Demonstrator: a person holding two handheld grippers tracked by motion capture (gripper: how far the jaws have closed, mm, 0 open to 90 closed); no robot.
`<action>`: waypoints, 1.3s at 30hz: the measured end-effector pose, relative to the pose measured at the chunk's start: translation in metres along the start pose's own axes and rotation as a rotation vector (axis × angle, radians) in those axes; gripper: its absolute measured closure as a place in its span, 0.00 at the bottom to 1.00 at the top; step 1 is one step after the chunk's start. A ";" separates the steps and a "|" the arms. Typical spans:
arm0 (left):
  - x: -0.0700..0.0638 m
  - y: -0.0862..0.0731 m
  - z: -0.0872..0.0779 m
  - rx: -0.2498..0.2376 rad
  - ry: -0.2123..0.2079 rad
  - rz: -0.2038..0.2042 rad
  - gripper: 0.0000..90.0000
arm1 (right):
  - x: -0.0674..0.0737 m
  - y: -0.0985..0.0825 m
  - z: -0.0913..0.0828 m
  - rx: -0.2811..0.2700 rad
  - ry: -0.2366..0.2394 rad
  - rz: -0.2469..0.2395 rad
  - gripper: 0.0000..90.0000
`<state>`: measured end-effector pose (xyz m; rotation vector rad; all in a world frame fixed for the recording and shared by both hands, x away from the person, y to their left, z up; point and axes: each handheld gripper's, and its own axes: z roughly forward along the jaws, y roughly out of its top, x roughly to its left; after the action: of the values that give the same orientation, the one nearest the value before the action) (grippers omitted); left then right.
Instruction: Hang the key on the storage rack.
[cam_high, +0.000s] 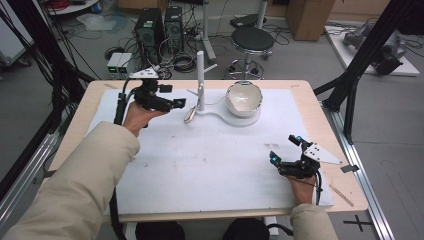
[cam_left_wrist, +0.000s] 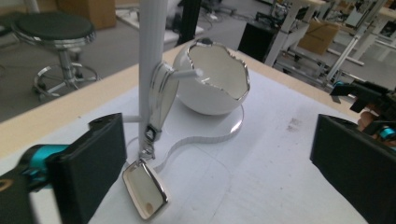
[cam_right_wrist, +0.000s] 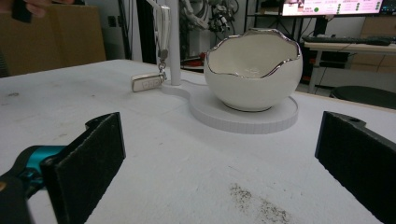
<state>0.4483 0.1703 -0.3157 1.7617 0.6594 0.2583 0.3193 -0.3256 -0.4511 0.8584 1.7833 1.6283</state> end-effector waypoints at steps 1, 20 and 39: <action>-0.003 0.000 -0.008 -0.025 -0.003 0.013 0.02 | 0.000 0.000 0.000 0.002 -0.003 0.002 0.01; -0.026 -0.066 -0.096 -0.119 0.069 0.151 0.02 | 0.000 0.000 0.000 0.005 0.000 0.008 0.01; -0.038 -0.182 -0.152 -0.316 0.193 0.080 0.02 | 0.001 0.000 0.000 0.007 -0.001 0.001 0.01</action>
<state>0.2872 0.3030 -0.4358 1.4714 0.6464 0.5624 0.3192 -0.3249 -0.4510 0.8627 1.7897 1.6229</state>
